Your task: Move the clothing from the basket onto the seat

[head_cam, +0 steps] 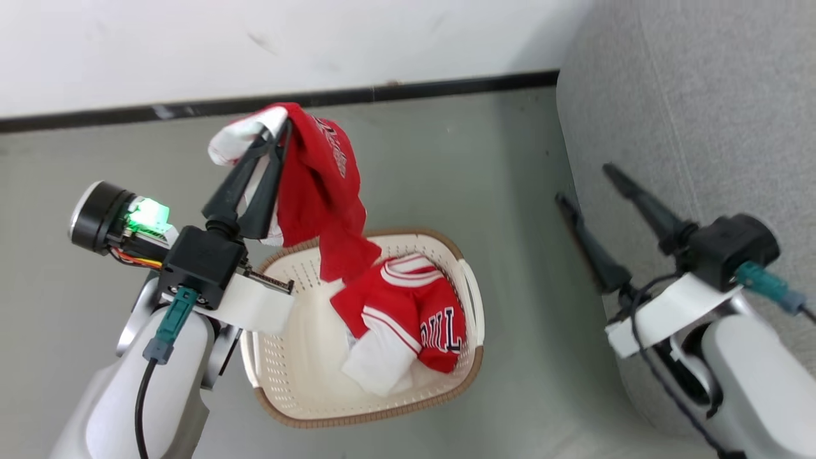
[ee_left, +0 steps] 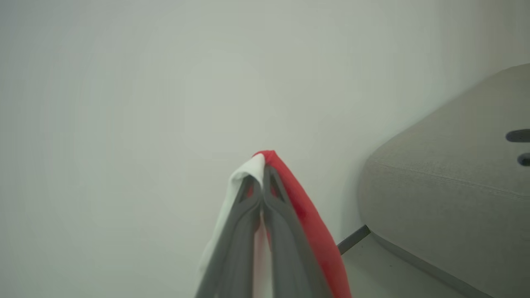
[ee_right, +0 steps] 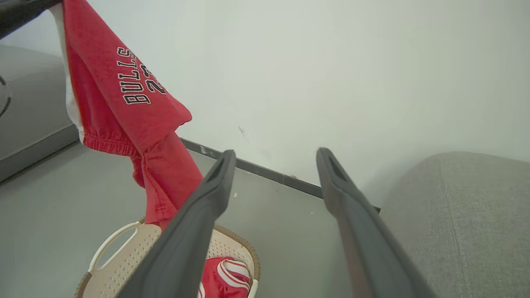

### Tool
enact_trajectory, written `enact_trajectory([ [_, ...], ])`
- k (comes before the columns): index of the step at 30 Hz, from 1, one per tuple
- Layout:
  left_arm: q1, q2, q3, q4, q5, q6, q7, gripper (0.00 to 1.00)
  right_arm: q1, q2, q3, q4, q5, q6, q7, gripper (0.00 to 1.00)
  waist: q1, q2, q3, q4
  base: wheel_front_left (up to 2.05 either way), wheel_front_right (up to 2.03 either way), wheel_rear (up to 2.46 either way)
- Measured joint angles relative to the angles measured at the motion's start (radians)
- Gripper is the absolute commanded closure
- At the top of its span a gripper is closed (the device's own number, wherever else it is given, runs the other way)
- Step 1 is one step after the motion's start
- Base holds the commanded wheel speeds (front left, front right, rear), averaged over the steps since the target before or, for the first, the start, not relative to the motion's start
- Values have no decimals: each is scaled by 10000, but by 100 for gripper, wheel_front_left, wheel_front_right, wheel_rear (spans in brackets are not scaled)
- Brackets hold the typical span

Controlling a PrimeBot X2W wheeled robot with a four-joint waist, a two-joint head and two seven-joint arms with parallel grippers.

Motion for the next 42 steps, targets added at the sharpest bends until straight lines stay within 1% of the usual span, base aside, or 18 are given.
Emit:
enact_trajectory([
  [7,0,-35,-303,100,-182,-366,54,100,407,88,867,203,391,0,0,0,-1,0,-909,184,0,0,0],
  [11,0,-58,-537,176,-238,-587,290,100,639,205,1461,345,458,0,0,0,0,0,-1373,267,0,0,0],
  [20,-40,-180,-872,130,-263,-890,817,100,791,644,2224,842,811,0,0,0,0,0,-2273,446,0,0,0],
  [25,-168,-249,-1039,115,-483,-1066,1129,100,848,986,2702,1149,970,2,0,0,0,0,-2673,584,0,0,0],
  [29,-258,-462,-1275,77,-506,-1227,1404,100,810,1112,2911,1572,928,2,2,0,-1,0,-2935,725,0,0,0],
  [32,-354,-531,-1475,69,-522,-1321,1649,100,670,1214,3095,1937,692,2,2,0,-1,0,-3090,860,0,0,0],
  [38,-500,-773,-1875,-15,-575,-1440,2096,100,389,1605,3315,2614,470,2,2,0,-1,0,-3311,1182,0,0,0],
  [42,-595,-840,-2069,-88,-575,-1492,2289,100,255,1728,3340,2940,297,2,2,0,0,0,-3389,1362,0,0,0],
])
